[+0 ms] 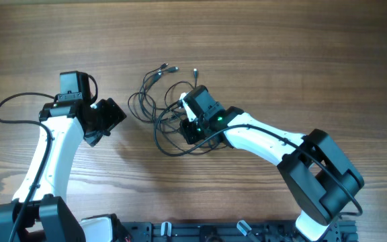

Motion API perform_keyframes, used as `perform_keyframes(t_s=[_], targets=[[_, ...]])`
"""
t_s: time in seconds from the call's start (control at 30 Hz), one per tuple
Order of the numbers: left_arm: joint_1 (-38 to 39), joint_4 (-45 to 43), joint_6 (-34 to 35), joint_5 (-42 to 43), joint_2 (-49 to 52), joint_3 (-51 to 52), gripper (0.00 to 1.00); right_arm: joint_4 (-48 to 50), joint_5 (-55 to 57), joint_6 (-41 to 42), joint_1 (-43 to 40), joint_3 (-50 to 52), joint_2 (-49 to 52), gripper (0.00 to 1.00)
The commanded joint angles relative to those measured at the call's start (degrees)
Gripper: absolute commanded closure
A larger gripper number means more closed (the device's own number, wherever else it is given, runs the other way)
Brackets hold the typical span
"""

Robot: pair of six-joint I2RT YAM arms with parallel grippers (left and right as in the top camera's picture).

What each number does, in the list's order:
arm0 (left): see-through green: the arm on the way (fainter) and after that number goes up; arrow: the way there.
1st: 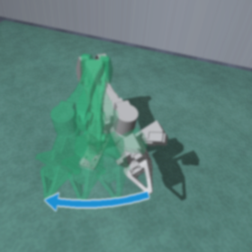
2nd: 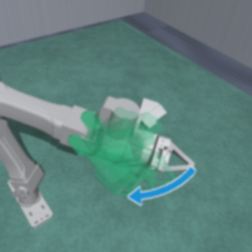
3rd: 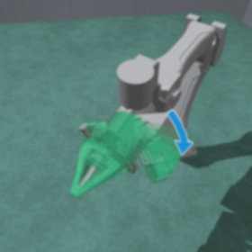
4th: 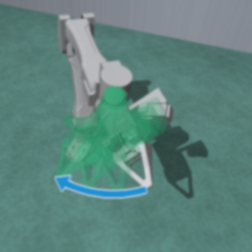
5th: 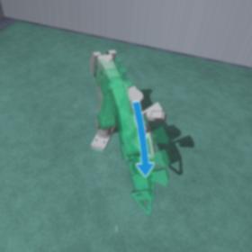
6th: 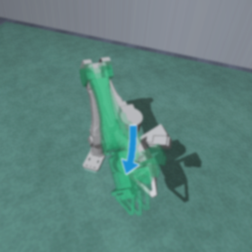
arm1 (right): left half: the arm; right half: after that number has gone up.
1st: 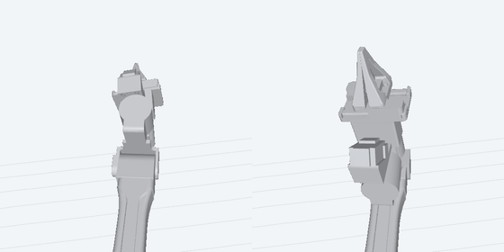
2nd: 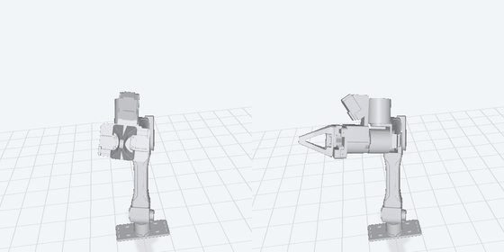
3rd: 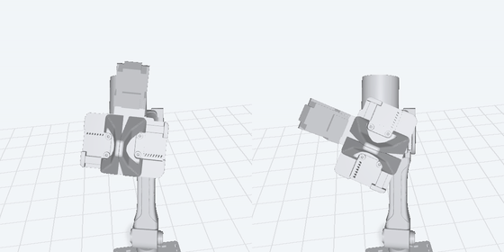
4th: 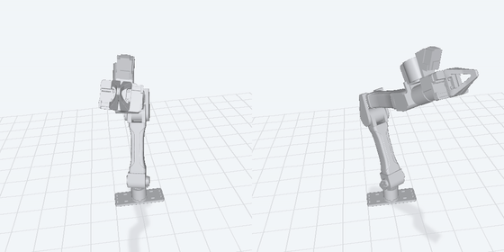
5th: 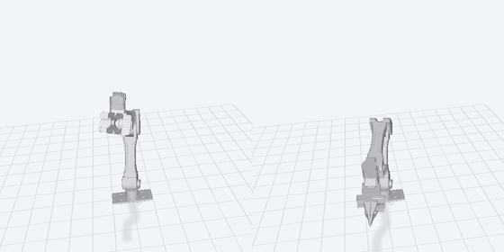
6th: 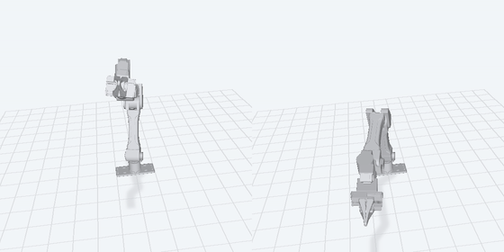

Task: Untangle cables
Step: 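Lower the right gripper onto the cable pile and grasp a strand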

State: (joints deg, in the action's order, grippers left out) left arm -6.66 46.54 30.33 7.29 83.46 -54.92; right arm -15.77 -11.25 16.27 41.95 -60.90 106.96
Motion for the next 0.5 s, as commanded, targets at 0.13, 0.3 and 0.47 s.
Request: perform_keyframes(t_s=[0.13, 0.3, 0.47], targets=[[-0.2, 0.5, 0.3, -0.8, 0.1, -0.2, 0.21, 0.0, 1.2, 0.4, 0.0, -0.5, 1.5, 0.63], [-0.2, 0.5, 0.3, -0.8, 0.1, -0.2, 0.21, 0.1, 1.5, 0.5, 0.0, -0.4, 1.5, 0.64], [-0.2, 0.5, 0.3, -0.8, 0.1, -0.2, 0.21, 1.7, 1.5, 1.5, 0.0, 1.0, 1.5, 0.64]])
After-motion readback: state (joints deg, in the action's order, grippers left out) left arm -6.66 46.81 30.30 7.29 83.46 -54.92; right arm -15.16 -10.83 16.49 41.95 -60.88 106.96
